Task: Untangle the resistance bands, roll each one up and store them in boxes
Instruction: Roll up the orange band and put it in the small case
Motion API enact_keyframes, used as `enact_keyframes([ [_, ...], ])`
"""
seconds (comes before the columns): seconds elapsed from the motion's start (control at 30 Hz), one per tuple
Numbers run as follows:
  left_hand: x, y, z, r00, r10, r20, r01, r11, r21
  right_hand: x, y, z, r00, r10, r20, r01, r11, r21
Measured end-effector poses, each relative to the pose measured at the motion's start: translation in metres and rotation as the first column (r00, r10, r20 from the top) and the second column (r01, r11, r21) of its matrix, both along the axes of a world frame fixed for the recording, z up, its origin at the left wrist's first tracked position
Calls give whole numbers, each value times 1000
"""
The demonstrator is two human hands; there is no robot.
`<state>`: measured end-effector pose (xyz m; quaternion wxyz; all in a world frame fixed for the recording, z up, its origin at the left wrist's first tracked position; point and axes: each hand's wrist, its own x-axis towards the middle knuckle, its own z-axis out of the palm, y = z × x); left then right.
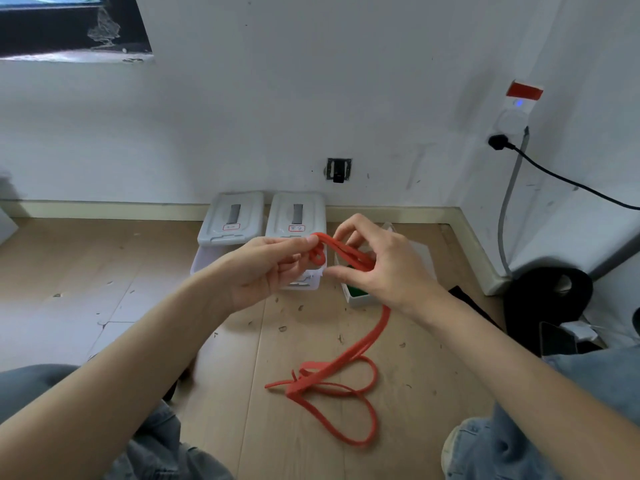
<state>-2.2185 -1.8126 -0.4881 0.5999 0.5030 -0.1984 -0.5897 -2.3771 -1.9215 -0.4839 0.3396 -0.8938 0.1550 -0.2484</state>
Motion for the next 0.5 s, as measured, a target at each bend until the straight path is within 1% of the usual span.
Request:
enact_keyframes([
  [0.13,-4,0,-2,1000,-24,-4,24,1000,1,-1,4,-1,998,-61,24,63,995,-81],
  [0.23,-5,0,-2,1000,-21,-13,21,1000,-12,-2,5,0,998,-57,40,60,994,-88],
  [0.3,-6,2,-1,997,-46,69,47,999,-16,-3,5,2,998,-51,36,54,993,-101],
  [0.33,-6,3,0,984,-71,161,73,997,-7,-4,4,4,999,-30,11,31,992,-119],
  [0.37,-5,4,2,951,-108,290,111,994,9,-5,2,6,999,0,-36,-6,988,-155],
  [0.4,-3,6,5,886,-155,438,157,987,32,-6,-1,9,994,29,-101,-50,975,-218],
  [0.43,-1,7,8,798,-206,566,209,976,61,-7,-3,11,985,45,-165,-94,950,-299],
  [0.47,-1,7,10,706,-257,660,255,962,101,-7,-4,12,977,51,-208,-128,917,-377],
  [0.5,-1,7,11,626,-301,719,287,947,146,-7,-3,12,971,57,-231,-155,887,-435],
])
